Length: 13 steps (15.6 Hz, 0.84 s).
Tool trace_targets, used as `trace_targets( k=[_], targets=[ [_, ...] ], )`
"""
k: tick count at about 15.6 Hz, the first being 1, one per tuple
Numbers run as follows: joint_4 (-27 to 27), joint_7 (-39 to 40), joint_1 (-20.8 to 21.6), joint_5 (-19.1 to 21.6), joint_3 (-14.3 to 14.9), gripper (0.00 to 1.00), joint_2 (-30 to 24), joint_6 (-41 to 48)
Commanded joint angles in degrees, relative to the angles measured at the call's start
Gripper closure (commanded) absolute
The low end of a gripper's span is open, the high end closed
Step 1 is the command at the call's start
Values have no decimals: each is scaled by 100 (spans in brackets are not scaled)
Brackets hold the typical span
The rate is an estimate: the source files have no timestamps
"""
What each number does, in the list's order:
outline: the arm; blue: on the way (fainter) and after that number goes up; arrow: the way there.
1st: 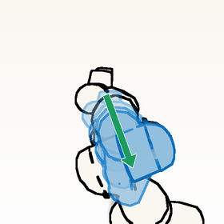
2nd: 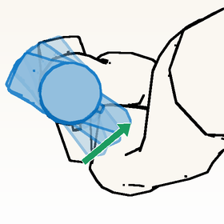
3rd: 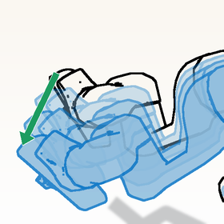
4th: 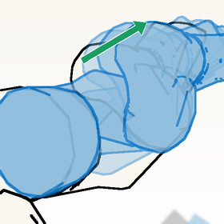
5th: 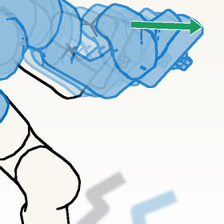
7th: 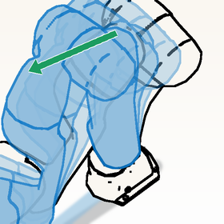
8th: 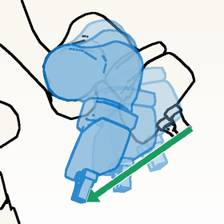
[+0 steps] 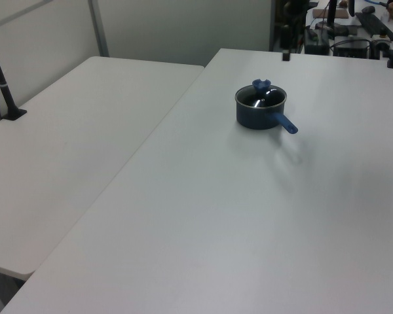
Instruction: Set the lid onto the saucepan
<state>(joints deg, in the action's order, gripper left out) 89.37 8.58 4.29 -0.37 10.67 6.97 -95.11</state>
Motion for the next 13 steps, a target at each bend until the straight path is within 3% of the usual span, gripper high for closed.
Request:
trace_targets(
  k=[1, 5, 13],
  targets=[
    [651, -14, 143, -50, -3, 0, -696, 151],
    [670, -14, 143, -42, -12, 0, -934, 300],
    [486, -32, 90, 2, 14, 0, -759, 326]
  ],
)
